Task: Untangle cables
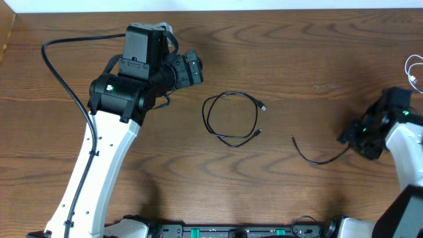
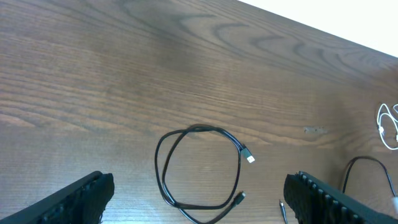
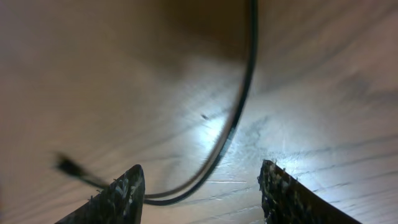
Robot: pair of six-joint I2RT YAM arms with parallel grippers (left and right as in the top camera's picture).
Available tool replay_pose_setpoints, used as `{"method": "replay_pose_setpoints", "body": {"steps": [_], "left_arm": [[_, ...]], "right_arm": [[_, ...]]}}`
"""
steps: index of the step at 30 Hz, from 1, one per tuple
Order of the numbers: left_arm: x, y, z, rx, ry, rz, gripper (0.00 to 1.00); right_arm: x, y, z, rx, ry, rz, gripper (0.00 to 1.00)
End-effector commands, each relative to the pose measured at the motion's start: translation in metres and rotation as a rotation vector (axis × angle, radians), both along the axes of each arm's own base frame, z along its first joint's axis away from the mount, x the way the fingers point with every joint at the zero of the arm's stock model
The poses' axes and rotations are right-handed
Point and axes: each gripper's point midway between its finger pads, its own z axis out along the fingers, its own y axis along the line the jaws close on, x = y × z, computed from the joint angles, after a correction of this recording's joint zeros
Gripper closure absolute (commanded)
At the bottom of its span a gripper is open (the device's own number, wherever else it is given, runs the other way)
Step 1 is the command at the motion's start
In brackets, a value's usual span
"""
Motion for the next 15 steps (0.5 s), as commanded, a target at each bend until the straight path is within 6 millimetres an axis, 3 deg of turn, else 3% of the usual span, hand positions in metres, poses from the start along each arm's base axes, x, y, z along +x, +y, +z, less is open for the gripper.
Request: {"method": "replay_pose_setpoints", "body": {"steps": [1,8,15], "left_arm": [[0.001,0.003,0.0,0.018,-0.005,-0.003,0.07],[0.001,0.003,-0.001,0.019,-0.001,-0.003,0.07],[-0.001,0.003,-0.002,0.021,0.006,-0.003,0.07]], "right_arm": [[-0.006,0.001,-0.017,0.002,0.046,-0.017,0.45],[-0.007,-0.004,-0.032,-0.021,0.087,-0.018,0.5],[-0.011,-0.01,-0.054,-0.057,0.086,-0.054,0.62]]}}
